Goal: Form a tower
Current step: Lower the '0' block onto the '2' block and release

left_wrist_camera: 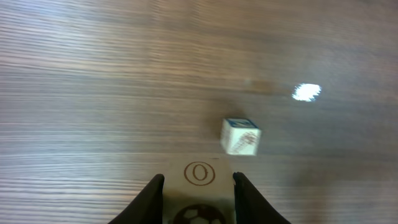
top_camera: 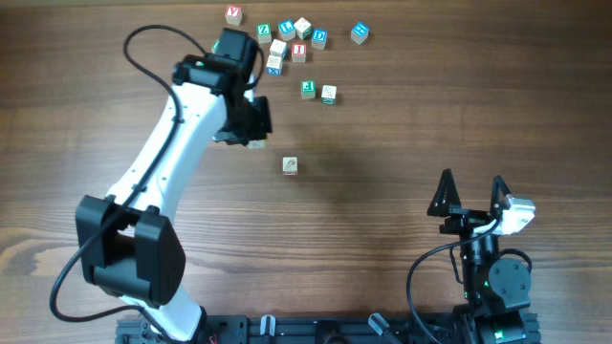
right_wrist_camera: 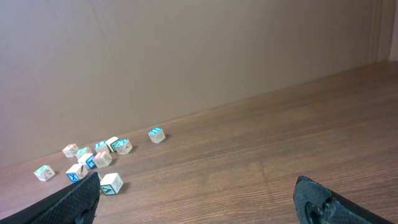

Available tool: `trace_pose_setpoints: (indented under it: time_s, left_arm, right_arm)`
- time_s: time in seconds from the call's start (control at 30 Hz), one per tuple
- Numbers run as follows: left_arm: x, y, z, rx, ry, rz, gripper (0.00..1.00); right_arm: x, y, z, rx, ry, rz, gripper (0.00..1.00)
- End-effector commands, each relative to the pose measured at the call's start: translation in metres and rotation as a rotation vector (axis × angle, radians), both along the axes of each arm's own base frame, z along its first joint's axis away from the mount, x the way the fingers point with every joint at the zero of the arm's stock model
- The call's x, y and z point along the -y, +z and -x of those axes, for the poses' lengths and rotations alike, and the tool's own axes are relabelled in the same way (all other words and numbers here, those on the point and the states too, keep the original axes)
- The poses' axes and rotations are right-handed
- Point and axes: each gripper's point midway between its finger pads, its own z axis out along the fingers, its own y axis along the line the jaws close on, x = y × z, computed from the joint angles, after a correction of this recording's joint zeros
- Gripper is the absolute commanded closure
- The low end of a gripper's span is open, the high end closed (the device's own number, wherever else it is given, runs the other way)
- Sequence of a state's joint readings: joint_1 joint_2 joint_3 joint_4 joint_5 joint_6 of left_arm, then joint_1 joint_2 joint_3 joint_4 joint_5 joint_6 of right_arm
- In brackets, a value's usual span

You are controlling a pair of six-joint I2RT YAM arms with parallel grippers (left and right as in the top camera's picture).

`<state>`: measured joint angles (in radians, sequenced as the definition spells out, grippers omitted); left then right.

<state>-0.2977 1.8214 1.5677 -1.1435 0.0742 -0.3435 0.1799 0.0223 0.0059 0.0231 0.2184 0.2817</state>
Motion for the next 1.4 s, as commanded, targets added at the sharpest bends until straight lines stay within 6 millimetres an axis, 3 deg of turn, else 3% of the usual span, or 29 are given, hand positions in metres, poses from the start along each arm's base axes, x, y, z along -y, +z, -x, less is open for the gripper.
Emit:
trace_pose_setpoints:
  time_s: [0.0,0.23,0.37,0.57,0.8,1.37]
  left_arm:
    - [0.027,-0.012,0.017,-0.027,-0.002,0.016,0.71]
    - [0.073,-0.051,0.024,0.055,-0.103,0.031,0.71]
    - [0.067,-0.058,0.025,0.100,-0.087,-0.091,0.71]
    - [0.069,-0.070,0.026,0.110,-0.093,-0.092,0.73]
    - [0.063,-0.070,0.018,0.150,-0.080,-0.137,0.73]
    - [0.060,-0.085,0.022,0.113,-0.060,-0.153,0.75]
  right_arm:
    - [0.003,0.002,0.000,0.009,-0.015,0.015,0.00]
    - [0.003,0.002,0.000,0.009,-0.015,0.015,0.00]
    - [0.003,0.002,0.000,0.009,-0.015,0.015,0.00]
    - [0.003,0.002,0.000,0.009,-0.015,0.015,0.00]
    - [0.003,0.002,0.000,0.009,-0.015,0.015,0.00]
    - [0.003,0.002,0.000,0.009,-0.015,0.015,0.00]
